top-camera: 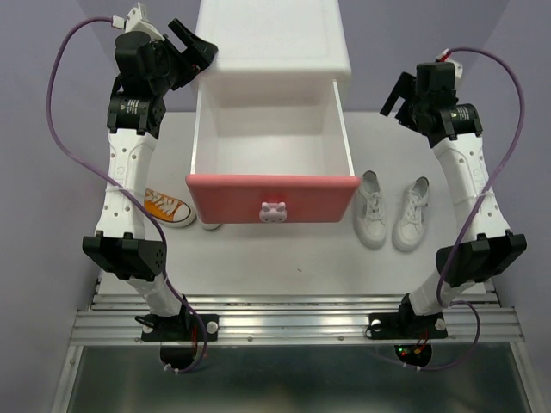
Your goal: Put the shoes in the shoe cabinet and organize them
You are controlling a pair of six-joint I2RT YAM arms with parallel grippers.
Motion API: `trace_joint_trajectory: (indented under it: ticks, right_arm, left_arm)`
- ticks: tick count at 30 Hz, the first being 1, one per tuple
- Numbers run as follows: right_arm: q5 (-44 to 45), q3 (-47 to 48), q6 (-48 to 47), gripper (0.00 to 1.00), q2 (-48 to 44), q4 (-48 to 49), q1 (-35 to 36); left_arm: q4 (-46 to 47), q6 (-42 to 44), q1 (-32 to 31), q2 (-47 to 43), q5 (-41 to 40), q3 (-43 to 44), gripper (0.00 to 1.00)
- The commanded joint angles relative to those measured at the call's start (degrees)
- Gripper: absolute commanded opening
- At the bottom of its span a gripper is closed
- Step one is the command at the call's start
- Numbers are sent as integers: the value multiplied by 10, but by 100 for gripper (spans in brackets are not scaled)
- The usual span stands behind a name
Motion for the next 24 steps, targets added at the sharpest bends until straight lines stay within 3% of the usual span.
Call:
trace_joint_trajectory:
  ticks: [1,3,7,17,24]
  right_arm:
    - [-65,-90,-30,100,-19,-51,-20]
    - [-114,-119,-63,100,-10,-49,-28]
    - [-118,-160,-95,100,12,-47,-33]
    - [-239,-257,-149,100,47,-24,-45]
    - [-227,-296,-167,100,76,-11,-45]
  left_arm:
    - [-152,54,3,39,-26,-35,96]
    - [-153,53,3,34,-27,-41,96]
    - [-157,56,3,30,-31,-46,96]
    - [-165,55,3,37,-40,-40,96]
    - [-169,54,3,43,-46,-43,96]
